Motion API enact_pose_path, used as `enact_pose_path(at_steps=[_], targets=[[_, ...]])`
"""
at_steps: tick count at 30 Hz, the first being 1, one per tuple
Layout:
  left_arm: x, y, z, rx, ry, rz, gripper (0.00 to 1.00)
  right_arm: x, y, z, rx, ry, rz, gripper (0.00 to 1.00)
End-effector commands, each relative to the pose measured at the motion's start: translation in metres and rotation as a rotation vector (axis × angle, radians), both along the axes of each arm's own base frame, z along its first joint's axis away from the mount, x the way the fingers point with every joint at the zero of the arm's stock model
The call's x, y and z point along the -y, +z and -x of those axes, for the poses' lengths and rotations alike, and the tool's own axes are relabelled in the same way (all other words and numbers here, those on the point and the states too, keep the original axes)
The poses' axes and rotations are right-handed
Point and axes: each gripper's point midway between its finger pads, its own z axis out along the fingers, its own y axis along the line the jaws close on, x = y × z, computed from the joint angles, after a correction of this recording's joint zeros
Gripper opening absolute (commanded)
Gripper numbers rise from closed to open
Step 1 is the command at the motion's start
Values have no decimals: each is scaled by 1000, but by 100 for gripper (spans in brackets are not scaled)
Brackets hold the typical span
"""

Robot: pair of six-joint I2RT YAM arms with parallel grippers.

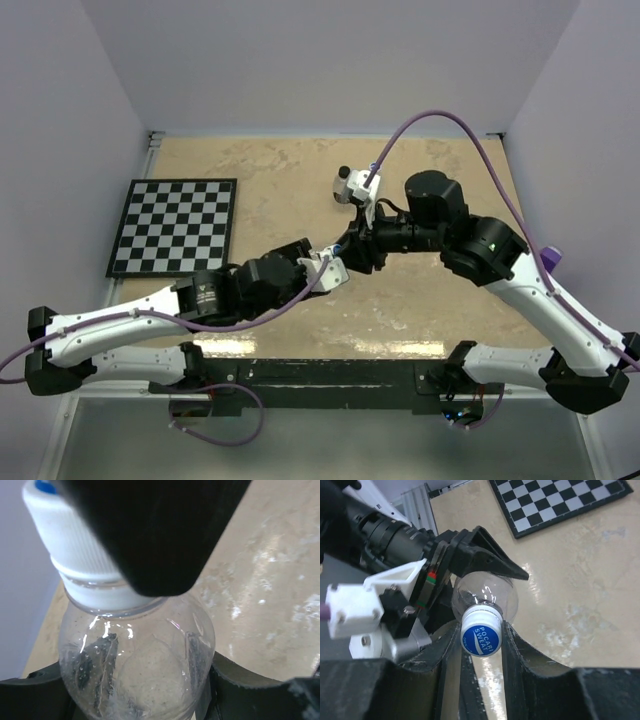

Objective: Screw on the bottle caps
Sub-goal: Screw the bottle cap onto the plastic bottle.

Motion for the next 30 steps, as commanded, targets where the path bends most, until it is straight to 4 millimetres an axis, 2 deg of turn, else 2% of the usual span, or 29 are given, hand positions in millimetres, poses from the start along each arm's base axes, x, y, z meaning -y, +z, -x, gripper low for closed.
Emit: enact_pose_path(at_steps=[1, 6, 12, 16, 18, 20, 23, 25, 28, 30], targets=[[13, 73, -7, 296, 127, 170, 0, -13, -31, -28, -236, -251, -23, 0], [21, 71, -3, 359, 161, 203, 0, -13, -35, -33, -319, -344, -68, 0], [25, 58, -2, 360, 159, 199, 0, -11, -15, -39, -288, -384, -130, 2], [28, 41, -2, 219, 49, 206, 0, -1, 26, -43, -171, -371, -197, 37], [29, 35, -1, 115, -48, 249, 0, 5, 50, -40, -77, -327, -224, 49], [20, 31, -8, 54, -71, 261, 0, 11, 69, -35, 24, -279, -238, 57], [19, 18, -3, -60, -176, 227, 0, 20, 90, -23, 148, -208, -245, 67], [21, 17, 3, -112, -249, 235, 0, 24, 95, -13, 215, -141, -229, 71], [23, 19, 9, -177, -354, 267, 0, 30, 94, 4, 367, 12, -180, 73], [24, 22, 11, -219, -416, 274, 0, 35, 92, 8, 444, 54, -150, 72]])
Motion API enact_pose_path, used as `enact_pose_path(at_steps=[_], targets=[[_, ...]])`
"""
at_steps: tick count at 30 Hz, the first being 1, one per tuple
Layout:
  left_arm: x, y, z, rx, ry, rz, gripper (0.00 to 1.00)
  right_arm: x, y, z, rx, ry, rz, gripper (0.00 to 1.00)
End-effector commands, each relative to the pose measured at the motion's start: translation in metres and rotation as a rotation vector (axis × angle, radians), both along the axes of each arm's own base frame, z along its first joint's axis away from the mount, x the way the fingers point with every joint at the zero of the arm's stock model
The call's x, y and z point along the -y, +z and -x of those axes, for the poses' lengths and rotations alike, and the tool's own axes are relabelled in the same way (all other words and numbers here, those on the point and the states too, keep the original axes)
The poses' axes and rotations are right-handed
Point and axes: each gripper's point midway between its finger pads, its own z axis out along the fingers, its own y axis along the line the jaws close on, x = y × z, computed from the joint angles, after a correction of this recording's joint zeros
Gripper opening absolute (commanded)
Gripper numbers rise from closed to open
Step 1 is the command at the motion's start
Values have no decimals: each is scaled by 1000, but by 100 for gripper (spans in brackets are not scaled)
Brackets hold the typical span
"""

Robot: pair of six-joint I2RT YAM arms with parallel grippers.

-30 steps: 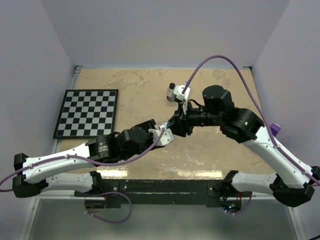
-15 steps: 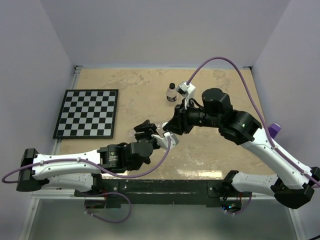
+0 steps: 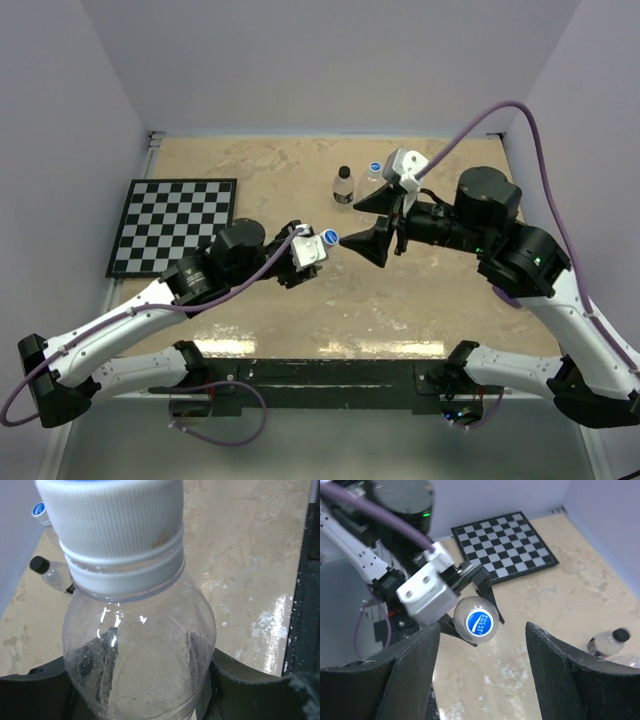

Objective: Screw on the bottle caps
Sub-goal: Screw the bottle cap onto the plastic bottle.

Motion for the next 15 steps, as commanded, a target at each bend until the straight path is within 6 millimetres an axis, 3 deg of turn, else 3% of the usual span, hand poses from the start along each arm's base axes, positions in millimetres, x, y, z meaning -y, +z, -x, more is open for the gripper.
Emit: enact_pose_path(at_steps=[1, 8, 15], targets=[[19, 21, 36, -133, -298, 86, 0, 12, 12, 19, 302, 160, 90, 72], [28, 15, 49, -248, -483, 58, 0, 13, -24, 20, 327, 266, 258, 70], [32, 12, 52, -252, -539, 26, 0, 7, -30, 22, 331, 326, 284, 65]])
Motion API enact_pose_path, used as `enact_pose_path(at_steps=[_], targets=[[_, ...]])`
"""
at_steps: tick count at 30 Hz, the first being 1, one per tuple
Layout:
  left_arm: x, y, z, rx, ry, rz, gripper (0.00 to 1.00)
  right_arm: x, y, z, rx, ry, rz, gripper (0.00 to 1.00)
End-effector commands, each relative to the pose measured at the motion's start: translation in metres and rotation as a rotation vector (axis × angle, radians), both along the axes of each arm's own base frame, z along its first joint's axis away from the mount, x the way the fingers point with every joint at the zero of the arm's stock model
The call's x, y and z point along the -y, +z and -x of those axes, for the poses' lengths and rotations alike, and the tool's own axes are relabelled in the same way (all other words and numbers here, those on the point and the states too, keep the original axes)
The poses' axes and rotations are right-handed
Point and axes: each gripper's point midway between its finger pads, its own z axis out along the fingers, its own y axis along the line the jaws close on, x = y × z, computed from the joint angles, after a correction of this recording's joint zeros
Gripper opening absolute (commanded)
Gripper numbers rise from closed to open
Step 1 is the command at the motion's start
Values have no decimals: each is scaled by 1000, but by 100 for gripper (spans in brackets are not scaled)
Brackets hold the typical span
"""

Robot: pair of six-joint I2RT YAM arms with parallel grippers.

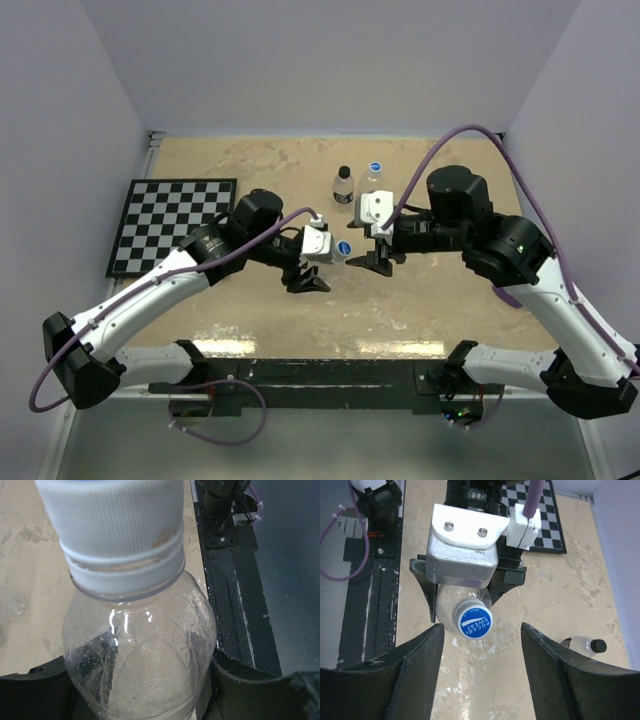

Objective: Screw on the bottle caps
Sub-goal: Screw the bottle cap onto the plastic bottle.

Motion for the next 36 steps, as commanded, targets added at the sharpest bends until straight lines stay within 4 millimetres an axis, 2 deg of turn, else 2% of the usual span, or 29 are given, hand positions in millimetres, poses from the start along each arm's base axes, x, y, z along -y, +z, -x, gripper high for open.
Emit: enact_pose_path(at_steps=[1, 6, 12, 25, 28, 32, 36], targets=[[2, 25, 13, 40, -108, 55, 0, 1, 11, 11, 47, 79, 4, 63], [2, 26, 13, 61, -124, 54, 0, -5, 6, 12, 25, 117, 21, 56], [1, 26, 13, 63, -129, 50, 0, -10, 9, 15, 18, 153, 19, 49], [1, 29, 15, 66, -138, 57, 0, -16, 0, 16, -18, 183, 44, 45], [2, 29, 15, 68, -136, 58, 0, -16, -3, 15, -34, 174, 51, 34], [0, 31, 8, 93, -77, 51, 0, -17, -3, 14, -68, 150, 45, 0], [1, 41, -4, 171, 72, 48, 0, -19, -8, 6, -141, 72, 38, 0]])
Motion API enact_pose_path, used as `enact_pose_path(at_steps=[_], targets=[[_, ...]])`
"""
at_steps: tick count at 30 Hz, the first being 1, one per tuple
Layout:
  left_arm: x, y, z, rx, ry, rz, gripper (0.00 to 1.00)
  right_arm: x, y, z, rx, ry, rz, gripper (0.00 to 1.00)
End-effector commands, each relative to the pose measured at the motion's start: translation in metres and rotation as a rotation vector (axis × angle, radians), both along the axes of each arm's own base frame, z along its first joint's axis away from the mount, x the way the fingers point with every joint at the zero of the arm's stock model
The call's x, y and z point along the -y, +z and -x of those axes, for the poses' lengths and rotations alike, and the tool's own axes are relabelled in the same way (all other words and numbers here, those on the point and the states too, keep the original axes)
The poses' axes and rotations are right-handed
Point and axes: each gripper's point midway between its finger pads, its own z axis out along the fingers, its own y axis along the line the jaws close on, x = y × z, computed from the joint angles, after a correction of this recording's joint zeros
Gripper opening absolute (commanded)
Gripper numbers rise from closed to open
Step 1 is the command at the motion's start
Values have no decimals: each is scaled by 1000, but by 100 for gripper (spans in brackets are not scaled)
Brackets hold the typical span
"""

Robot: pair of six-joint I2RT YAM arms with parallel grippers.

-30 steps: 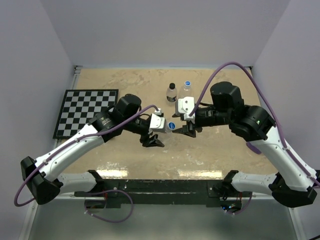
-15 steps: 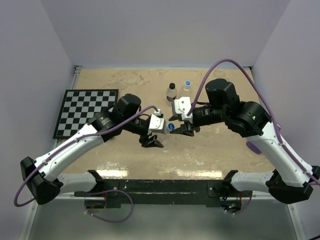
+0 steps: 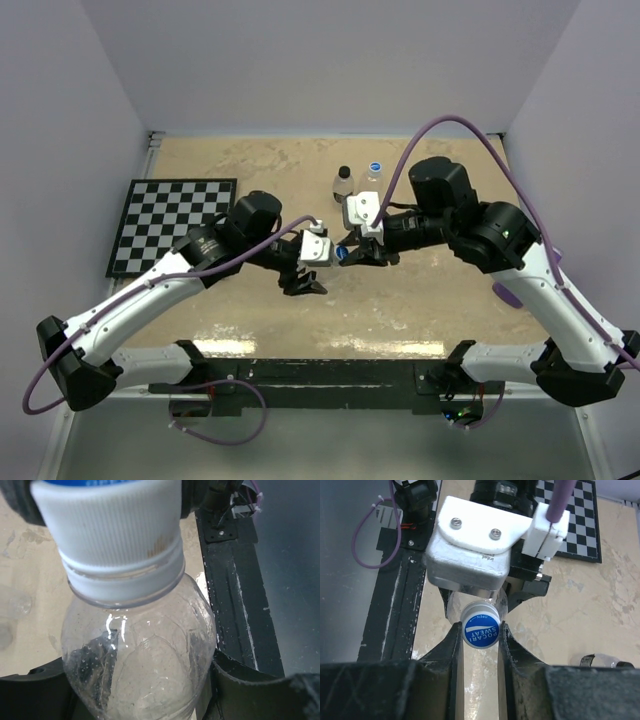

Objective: Screw on the bottle caps
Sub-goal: Screw the bottle cap onto the plastic bottle.

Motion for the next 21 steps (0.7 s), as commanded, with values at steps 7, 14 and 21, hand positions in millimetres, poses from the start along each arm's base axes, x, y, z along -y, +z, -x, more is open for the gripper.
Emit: enact_pose_path(at_steps=[7, 14, 21], targets=[[4, 51, -40, 309, 512, 83, 0, -11, -6, -17, -268, -274, -75, 0], [8, 57, -47, 455, 783, 55, 0, -13, -45, -33, -503, -534, -111, 0], [9, 79, -48, 548, 964, 200, 0, -17, -52, -45, -724, -742, -274, 0]])
